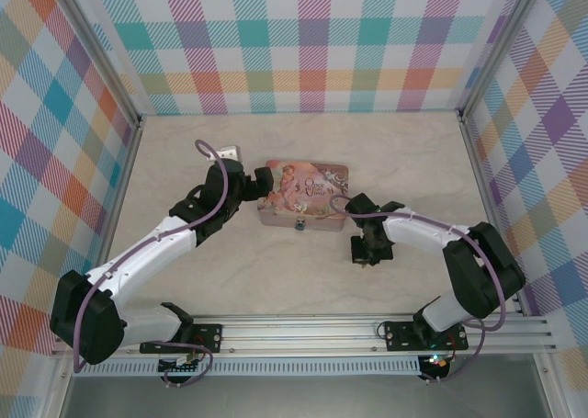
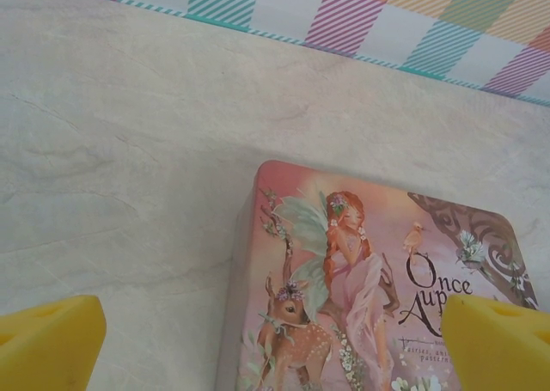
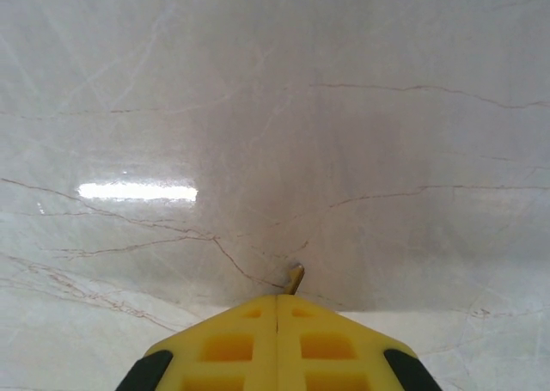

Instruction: Unlock a padlock with a key

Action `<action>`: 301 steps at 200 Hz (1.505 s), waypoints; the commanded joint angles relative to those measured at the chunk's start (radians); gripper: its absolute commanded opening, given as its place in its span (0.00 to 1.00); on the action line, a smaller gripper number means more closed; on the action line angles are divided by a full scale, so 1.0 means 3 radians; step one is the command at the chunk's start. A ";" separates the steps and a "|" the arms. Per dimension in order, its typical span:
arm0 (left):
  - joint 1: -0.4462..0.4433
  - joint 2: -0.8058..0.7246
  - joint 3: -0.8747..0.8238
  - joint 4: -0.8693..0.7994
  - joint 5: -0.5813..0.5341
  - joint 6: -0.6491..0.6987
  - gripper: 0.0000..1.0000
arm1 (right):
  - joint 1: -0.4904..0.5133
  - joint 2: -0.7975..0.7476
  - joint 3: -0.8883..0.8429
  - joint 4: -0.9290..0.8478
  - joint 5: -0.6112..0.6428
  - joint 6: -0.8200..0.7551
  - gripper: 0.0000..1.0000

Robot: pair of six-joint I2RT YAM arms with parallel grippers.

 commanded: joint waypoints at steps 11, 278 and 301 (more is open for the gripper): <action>0.0018 -0.0054 0.0136 -0.0047 0.0057 0.0031 1.00 | 0.0030 -0.0267 -0.0047 0.0149 -0.0136 -0.0049 0.00; -0.0180 0.0765 0.0056 0.1310 0.2133 -0.5154 0.72 | 0.0198 -0.0472 0.0896 0.2305 -0.0580 -0.0919 0.00; -0.0226 0.0813 0.0060 0.1349 0.2176 -0.5263 0.71 | 0.0229 -0.0436 0.0910 0.2340 -0.0594 -0.0920 0.00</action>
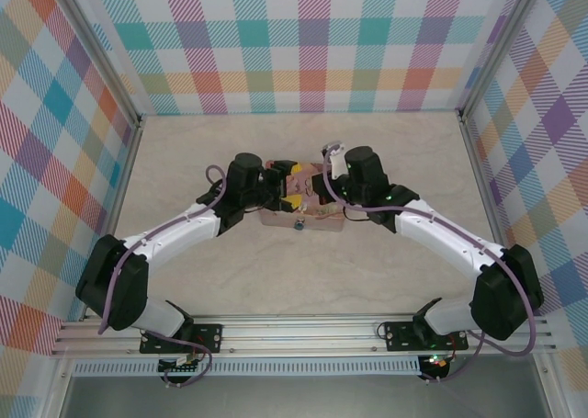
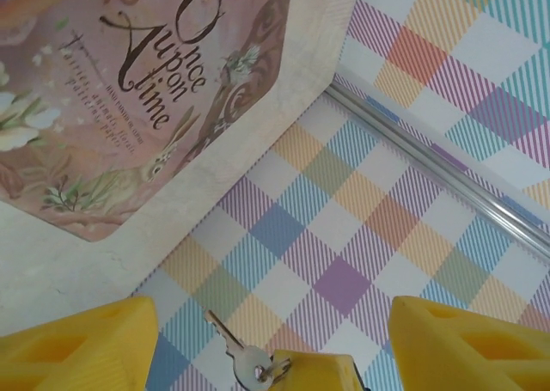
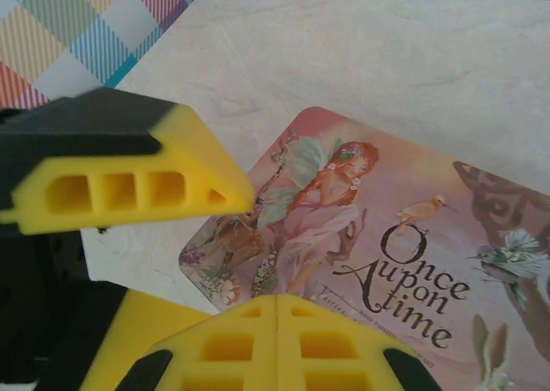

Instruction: Unlock a padlock with a key

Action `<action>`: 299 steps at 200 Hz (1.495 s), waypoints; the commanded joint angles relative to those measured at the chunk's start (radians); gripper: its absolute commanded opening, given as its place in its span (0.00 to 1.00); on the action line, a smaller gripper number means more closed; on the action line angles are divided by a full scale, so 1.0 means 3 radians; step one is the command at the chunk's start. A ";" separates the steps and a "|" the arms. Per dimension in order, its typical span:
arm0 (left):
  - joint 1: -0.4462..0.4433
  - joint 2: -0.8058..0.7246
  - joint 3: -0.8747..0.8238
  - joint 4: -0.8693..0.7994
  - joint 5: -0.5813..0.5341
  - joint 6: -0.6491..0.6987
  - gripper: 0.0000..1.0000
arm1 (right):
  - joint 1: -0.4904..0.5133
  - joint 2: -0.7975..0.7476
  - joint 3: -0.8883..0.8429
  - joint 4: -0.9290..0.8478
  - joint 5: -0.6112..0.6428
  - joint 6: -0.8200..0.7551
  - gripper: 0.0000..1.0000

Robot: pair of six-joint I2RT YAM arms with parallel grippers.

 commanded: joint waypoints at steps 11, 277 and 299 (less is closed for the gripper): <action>-0.0087 0.0086 0.0013 0.0285 0.0141 -0.0392 0.70 | 0.0053 0.0029 0.0148 0.0264 -0.0087 -0.0044 0.00; -0.0075 0.0116 0.0151 -0.0232 0.0083 0.0015 0.00 | 0.0086 -0.0236 -0.0086 -0.0016 0.0107 0.0108 0.01; -0.0004 0.0004 0.0299 -0.0801 -0.0105 0.0554 0.04 | 0.0058 -0.0174 -0.0009 -0.0222 0.0095 0.0153 0.10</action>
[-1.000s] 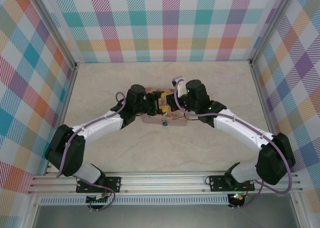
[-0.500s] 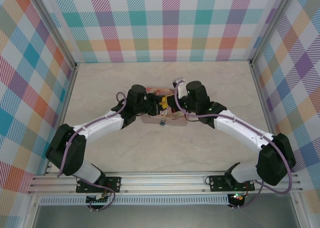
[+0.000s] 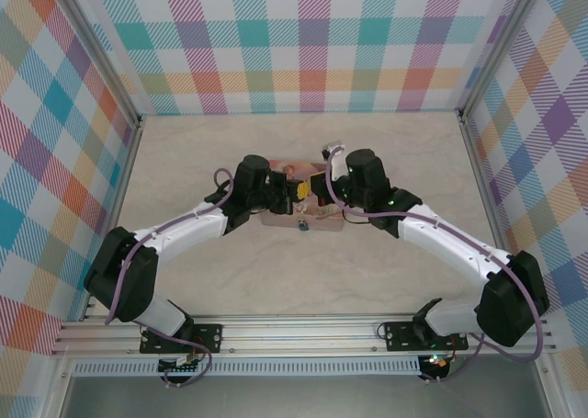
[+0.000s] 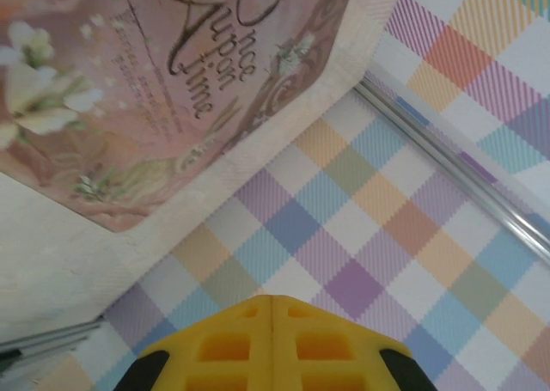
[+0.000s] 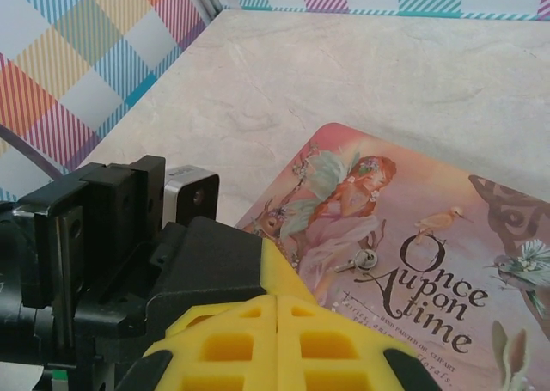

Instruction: Unlock a padlock with a key

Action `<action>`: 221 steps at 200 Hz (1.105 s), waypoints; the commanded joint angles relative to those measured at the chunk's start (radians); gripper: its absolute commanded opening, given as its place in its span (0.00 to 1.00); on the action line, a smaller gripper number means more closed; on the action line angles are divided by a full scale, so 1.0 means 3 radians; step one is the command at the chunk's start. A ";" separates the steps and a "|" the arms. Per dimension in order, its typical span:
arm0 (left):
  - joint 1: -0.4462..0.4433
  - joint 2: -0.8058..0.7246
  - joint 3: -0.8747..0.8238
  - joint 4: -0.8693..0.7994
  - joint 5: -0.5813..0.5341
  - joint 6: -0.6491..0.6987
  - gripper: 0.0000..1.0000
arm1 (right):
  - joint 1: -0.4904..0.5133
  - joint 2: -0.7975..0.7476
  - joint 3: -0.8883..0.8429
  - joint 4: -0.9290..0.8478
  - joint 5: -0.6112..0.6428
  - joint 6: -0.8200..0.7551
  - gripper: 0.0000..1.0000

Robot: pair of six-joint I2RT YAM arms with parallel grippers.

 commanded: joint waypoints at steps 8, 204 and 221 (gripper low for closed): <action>0.0072 -0.0236 0.0298 -0.0963 -0.0323 0.0813 0.05 | -0.0029 0.0035 0.0114 -0.0357 0.0015 0.0084 0.14; 0.0314 -0.1254 0.0683 -0.2803 -0.2364 0.2728 0.64 | 0.0168 0.2301 0.2423 -0.2208 0.0851 -0.0387 0.45; 0.0327 -0.1247 0.0672 -0.2796 -0.2334 0.2713 0.63 | 0.0185 0.2391 0.2511 -0.2240 0.0875 -0.0417 0.45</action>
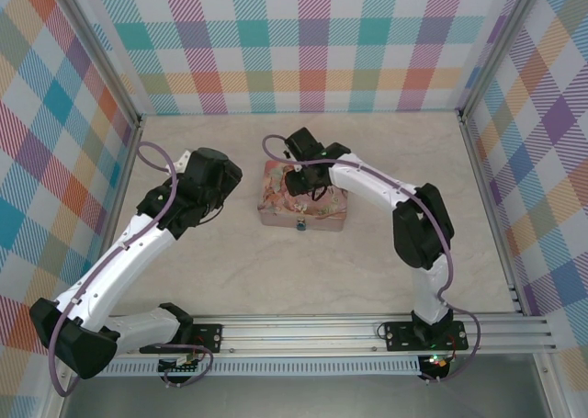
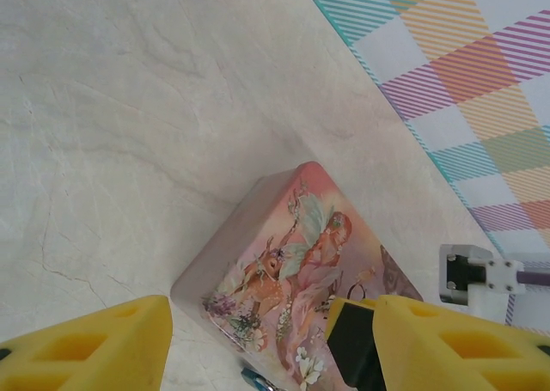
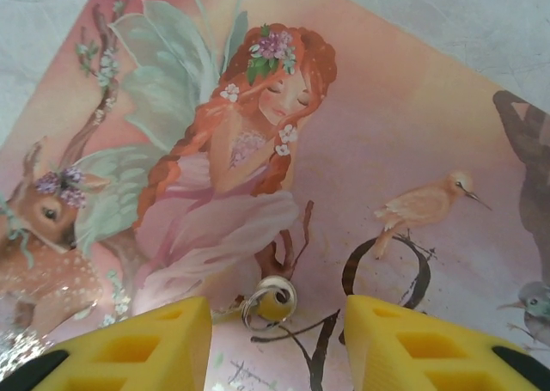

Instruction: Unlock a padlock with a key

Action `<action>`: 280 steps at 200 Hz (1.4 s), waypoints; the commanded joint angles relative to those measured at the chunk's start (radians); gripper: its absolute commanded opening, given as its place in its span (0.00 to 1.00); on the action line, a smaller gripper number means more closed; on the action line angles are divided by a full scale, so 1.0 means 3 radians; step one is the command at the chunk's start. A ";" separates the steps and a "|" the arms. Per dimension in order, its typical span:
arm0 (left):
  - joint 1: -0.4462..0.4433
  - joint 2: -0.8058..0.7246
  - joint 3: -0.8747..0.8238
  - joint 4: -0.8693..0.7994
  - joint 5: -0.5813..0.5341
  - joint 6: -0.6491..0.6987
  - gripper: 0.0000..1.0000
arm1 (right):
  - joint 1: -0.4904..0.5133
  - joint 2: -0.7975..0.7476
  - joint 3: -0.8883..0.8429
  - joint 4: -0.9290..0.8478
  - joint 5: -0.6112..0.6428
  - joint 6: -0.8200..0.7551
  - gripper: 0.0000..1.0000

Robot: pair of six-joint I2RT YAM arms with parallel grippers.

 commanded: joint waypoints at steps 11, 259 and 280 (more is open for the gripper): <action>0.0068 -0.0027 -0.0059 -0.0053 0.0027 0.0030 0.64 | 0.0045 0.0153 0.0212 -0.0168 0.0125 -0.0124 0.44; 0.0104 0.0054 -0.0134 0.0898 0.0869 0.1042 0.65 | 0.0047 -0.0999 -0.0521 0.0421 -0.0246 0.0324 0.00; 0.0099 0.0098 -0.0234 0.1384 0.1363 0.1269 0.63 | -0.0004 -0.1361 -0.0753 0.0720 -0.0470 0.0575 0.00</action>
